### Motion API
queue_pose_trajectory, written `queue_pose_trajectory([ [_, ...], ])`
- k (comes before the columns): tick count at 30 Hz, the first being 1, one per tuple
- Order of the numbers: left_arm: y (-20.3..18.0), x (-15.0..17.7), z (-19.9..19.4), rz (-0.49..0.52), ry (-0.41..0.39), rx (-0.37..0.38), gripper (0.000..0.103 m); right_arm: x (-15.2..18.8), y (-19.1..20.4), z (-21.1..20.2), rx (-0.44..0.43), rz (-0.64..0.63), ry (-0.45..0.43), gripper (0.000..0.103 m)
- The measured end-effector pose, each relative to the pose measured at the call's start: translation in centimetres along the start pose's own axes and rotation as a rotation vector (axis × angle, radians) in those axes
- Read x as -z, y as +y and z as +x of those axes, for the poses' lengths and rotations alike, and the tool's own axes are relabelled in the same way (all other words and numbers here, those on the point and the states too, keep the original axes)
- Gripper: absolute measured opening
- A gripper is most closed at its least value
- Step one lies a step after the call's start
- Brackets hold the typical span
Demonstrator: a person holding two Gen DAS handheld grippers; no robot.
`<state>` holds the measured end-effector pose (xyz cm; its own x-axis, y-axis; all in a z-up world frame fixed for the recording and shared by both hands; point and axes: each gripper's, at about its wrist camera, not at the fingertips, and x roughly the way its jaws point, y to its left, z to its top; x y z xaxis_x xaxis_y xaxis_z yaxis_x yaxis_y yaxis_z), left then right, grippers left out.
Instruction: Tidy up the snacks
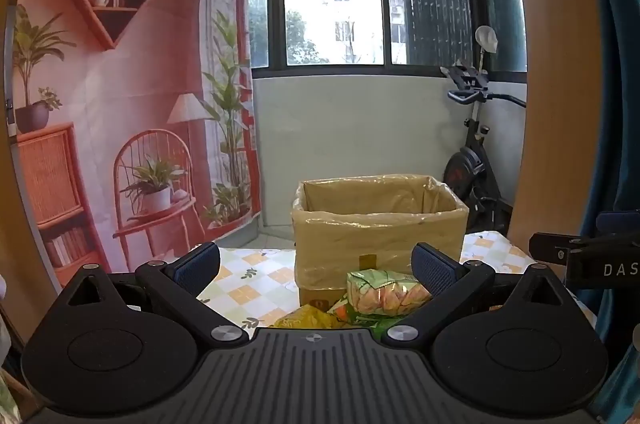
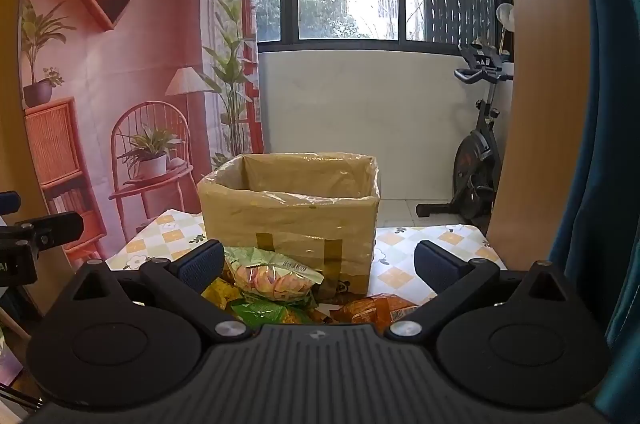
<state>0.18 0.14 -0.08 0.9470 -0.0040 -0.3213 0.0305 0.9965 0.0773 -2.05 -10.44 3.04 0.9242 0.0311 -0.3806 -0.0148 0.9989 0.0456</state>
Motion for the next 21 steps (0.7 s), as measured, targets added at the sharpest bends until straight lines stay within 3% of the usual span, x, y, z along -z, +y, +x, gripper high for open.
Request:
queue_pose_trajectory([
  [21,0.41,-0.23,0.34,-0.038,0.018,-0.012,0.103,0.46,0.29,-0.31,0.021,-0.022,-0.005,0.103],
])
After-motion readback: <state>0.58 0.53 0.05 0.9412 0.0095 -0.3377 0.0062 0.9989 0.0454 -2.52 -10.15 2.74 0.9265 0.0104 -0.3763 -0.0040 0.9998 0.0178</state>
